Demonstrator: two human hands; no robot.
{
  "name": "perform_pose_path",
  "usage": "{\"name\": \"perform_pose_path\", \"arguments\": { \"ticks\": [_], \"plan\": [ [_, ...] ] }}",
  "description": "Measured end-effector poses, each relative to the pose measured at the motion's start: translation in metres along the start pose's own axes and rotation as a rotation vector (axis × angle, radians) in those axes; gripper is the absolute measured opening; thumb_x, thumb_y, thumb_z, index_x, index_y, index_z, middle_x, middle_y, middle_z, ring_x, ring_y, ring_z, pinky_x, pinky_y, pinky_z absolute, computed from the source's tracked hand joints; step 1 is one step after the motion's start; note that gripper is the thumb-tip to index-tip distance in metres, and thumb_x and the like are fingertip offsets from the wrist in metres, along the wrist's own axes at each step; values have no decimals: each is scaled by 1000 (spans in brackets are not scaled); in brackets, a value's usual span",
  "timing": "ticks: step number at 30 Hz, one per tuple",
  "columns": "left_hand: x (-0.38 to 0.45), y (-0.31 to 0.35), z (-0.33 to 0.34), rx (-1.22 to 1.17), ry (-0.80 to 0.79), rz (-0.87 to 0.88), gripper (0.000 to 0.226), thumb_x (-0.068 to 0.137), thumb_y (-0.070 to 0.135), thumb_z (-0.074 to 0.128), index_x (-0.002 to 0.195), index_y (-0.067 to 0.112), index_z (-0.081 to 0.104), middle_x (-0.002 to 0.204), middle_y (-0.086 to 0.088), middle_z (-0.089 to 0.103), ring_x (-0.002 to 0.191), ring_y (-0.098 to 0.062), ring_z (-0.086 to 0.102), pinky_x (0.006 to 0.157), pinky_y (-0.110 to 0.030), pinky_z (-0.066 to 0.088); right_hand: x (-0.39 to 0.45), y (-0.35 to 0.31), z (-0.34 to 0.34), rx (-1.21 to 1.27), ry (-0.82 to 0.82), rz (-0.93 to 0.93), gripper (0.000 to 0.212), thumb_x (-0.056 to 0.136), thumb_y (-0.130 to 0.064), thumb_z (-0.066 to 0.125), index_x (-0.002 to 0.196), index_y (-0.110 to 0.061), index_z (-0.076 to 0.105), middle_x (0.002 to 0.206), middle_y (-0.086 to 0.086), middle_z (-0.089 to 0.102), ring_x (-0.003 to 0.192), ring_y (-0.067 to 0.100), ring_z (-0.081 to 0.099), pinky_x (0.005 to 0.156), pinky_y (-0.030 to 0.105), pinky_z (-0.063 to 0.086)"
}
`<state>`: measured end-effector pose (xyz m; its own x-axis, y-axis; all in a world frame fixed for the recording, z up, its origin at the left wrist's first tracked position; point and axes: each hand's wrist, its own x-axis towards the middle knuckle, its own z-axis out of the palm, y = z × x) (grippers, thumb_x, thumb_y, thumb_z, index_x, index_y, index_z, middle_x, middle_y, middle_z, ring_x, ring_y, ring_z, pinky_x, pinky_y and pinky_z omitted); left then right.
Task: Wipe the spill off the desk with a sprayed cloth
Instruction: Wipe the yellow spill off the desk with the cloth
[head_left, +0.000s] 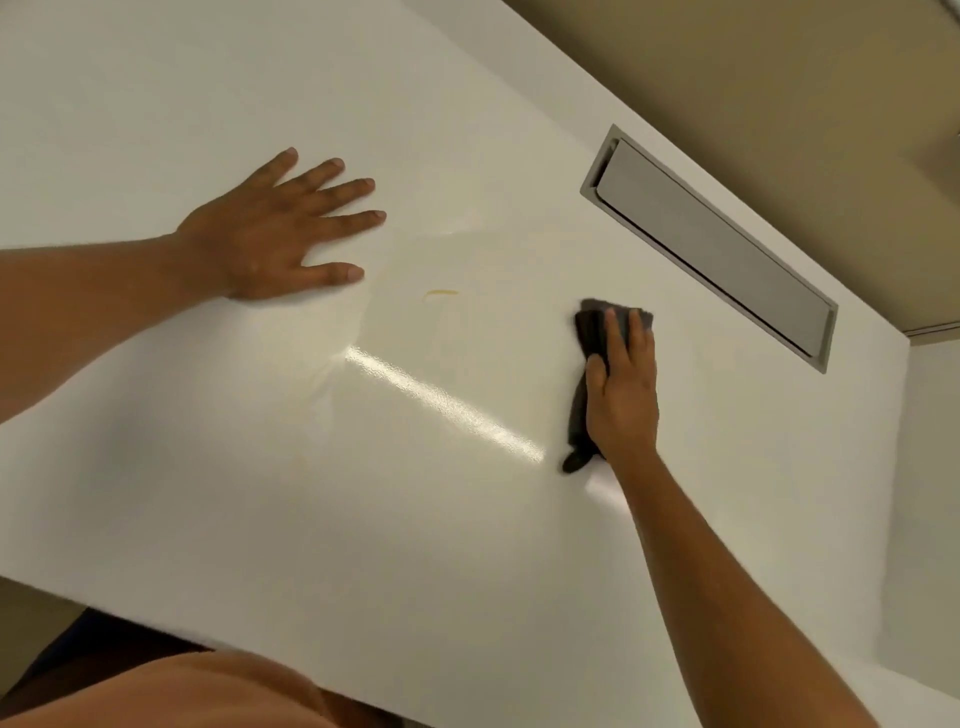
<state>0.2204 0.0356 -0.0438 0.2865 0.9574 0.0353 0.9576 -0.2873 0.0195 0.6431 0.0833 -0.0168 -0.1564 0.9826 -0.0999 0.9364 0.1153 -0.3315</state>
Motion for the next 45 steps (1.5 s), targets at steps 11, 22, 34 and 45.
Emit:
{"name": "perform_pose_path", "arguments": {
  "ticks": [11, 22, 34, 45],
  "plan": [
    [-1, 1, 0, -38, -37, 1, 78, 107, 74, 14, 173, 35, 21, 183, 2, 18, 170, -32, 17, 136, -56, 10, -146, -132, 86, 0, -69, -318, 67, 106, -16, 51, 167, -26, 27, 177, 4, 18, 165, 32, 7, 133, 51, 17],
    [-2, 2, 1, -20, -2, 1, 74, 109, 68, 23, 173, 32, 28, 182, -1, 23, 169, -33, 22, 135, -56, 13, -69, -87, 47, -23, -37, -183, 59, 108, -14, 47, 165, -24, 33, 176, 6, 21, 164, 32, 12, 131, 49, 21],
    [2, -3, 10, -10, 29, 24, 76, 108, 72, 20, 173, 33, 25, 182, -1, 25, 168, -30, 22, 133, -57, 15, -169, -10, 24, -32, -166, -441, 74, 98, -1, 64, 162, -27, 39, 173, 4, 29, 164, 30, 17, 131, 51, 24],
    [3, -4, 11, 50, 57, 55, 78, 107, 69, 22, 171, 25, 31, 180, -7, 29, 166, -37, 25, 130, -52, 18, -22, -62, 29, -20, 26, -239, 58, 107, -15, 47, 163, -20, 38, 174, 9, 29, 162, 38, 19, 131, 51, 22]
  ]
}}
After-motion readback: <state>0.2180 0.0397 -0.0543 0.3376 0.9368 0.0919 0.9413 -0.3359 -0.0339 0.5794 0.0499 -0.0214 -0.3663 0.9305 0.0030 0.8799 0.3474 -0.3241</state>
